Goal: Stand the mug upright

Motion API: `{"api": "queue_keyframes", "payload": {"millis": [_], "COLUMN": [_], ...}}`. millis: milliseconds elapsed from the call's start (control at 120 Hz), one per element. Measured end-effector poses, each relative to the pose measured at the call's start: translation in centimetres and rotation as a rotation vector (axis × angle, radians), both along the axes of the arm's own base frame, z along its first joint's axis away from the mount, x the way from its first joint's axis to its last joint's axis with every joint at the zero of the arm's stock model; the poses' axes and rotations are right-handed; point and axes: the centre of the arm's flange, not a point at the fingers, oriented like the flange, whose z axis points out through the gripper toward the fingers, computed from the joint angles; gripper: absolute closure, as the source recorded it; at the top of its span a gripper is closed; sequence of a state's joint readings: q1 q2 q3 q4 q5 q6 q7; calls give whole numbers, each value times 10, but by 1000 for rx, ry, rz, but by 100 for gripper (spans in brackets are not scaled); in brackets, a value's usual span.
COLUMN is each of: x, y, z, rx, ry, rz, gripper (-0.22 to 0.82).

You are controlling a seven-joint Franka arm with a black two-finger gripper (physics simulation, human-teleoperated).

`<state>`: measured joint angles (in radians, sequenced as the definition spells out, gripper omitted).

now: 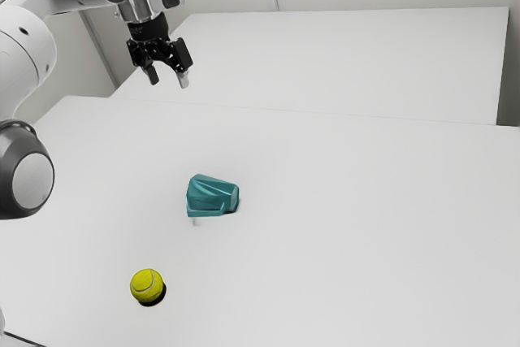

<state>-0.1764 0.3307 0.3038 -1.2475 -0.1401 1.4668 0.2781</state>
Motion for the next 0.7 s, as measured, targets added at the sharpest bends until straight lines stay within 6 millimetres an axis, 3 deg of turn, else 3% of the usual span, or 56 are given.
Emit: {"api": "queue_keyframes", "payload": {"millis": [200,367,600,700], "x": [-1,-2,-52,-72], "y": [3,2,37,49], "z": [-2,-22,-75,-107], "rx": [-1,-14,-137,-193], "ry": [5,19,123,159], "rz": [5,9,85,111], "gripper": [0,0,0,0]}}
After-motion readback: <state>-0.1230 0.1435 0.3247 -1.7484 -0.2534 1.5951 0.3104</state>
